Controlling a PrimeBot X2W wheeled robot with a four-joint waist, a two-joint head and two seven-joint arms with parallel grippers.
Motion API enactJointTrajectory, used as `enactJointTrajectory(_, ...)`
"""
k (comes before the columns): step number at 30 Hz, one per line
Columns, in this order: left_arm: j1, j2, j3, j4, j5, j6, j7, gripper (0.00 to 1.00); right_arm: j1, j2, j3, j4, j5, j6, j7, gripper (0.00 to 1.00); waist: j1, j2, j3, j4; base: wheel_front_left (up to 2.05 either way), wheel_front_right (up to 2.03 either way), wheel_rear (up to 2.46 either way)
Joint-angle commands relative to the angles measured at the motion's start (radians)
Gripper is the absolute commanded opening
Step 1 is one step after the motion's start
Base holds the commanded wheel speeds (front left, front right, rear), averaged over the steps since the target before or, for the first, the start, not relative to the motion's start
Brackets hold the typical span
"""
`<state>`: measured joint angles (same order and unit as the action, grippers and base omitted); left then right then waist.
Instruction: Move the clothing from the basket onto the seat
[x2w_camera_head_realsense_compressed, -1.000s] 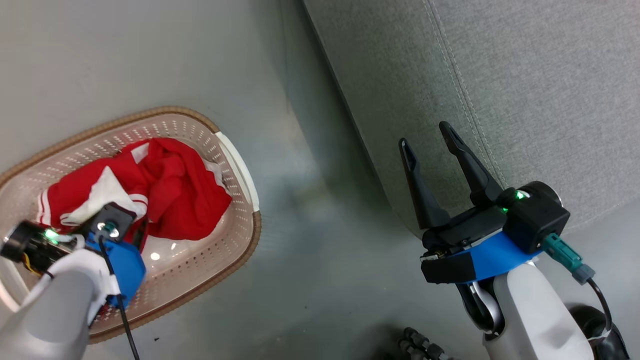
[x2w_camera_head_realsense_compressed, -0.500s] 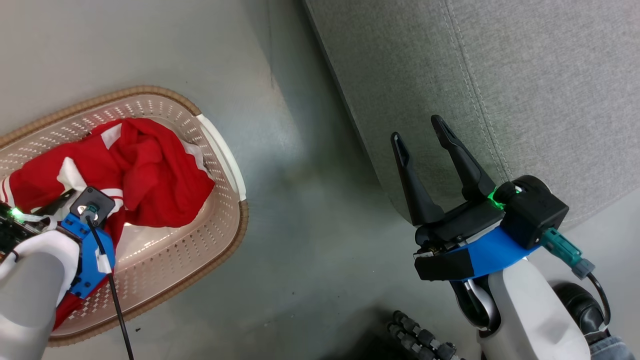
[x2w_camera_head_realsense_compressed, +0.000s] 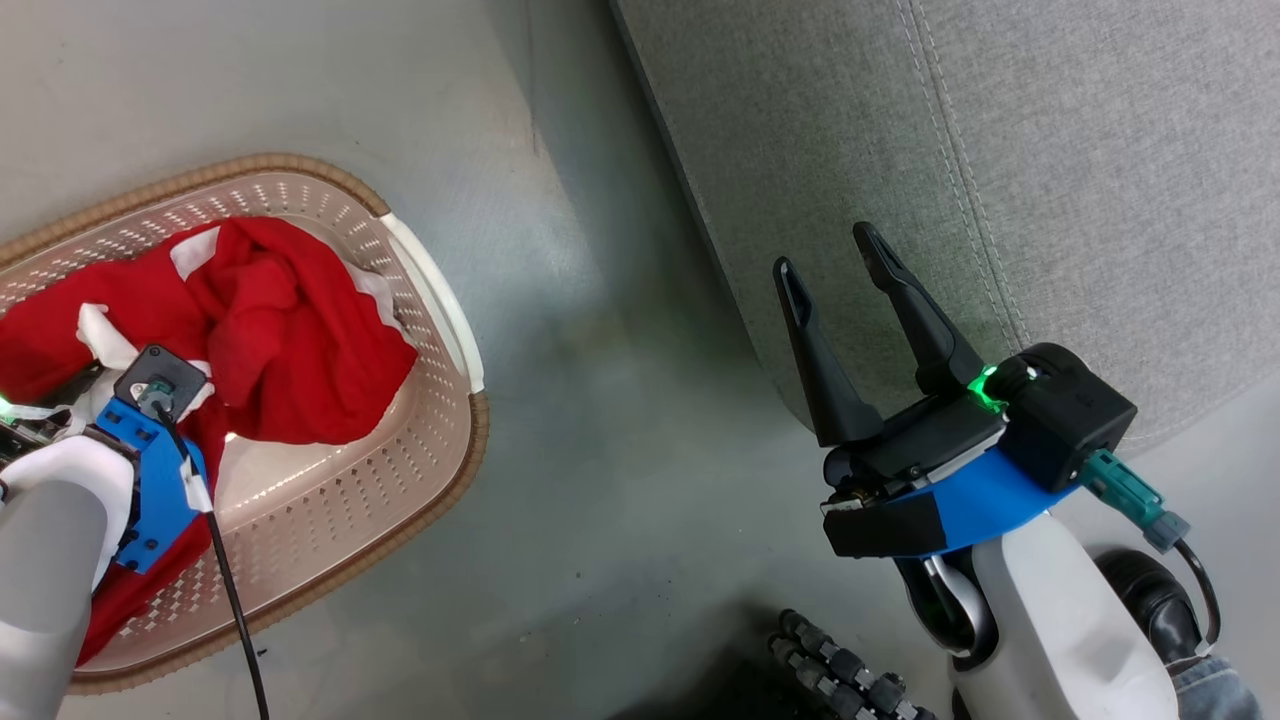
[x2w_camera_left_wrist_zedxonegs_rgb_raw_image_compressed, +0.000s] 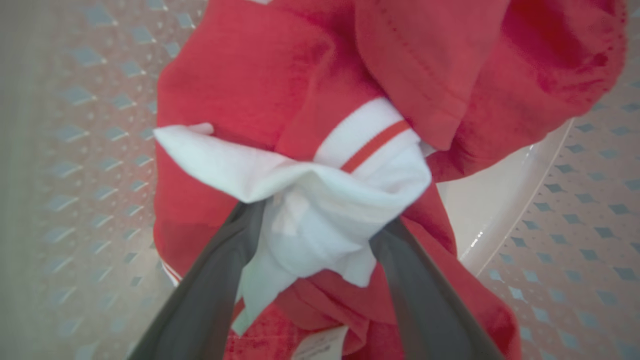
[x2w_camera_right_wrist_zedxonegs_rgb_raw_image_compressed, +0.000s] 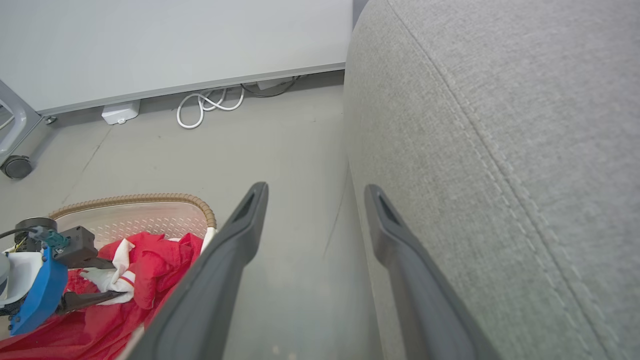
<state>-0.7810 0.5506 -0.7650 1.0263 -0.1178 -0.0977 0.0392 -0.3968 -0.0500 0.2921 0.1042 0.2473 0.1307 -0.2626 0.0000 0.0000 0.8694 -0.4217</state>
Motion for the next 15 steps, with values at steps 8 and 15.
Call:
enactJointTrajectory(8, -0.003, -0.012, 0.007, 0.031, -0.040, 0.003, 0.009, 0.00, -0.012, -0.001, 0.002, 0.005, 0.012, 0.000, -0.003, 1.00, 0.0000, 0.0000, -0.012, 0.002, 0.00, 0.00, 0.00)
enactJointTrajectory(15, -0.004, -0.017, 0.001, 0.044, -0.059, -0.006, -0.003, 0.00, -0.006, -0.001, 0.001, 0.007, 0.005, 0.000, -0.003, 1.00, 0.0000, 0.0000, -0.023, 0.006, 0.00, 0.00, 0.00)
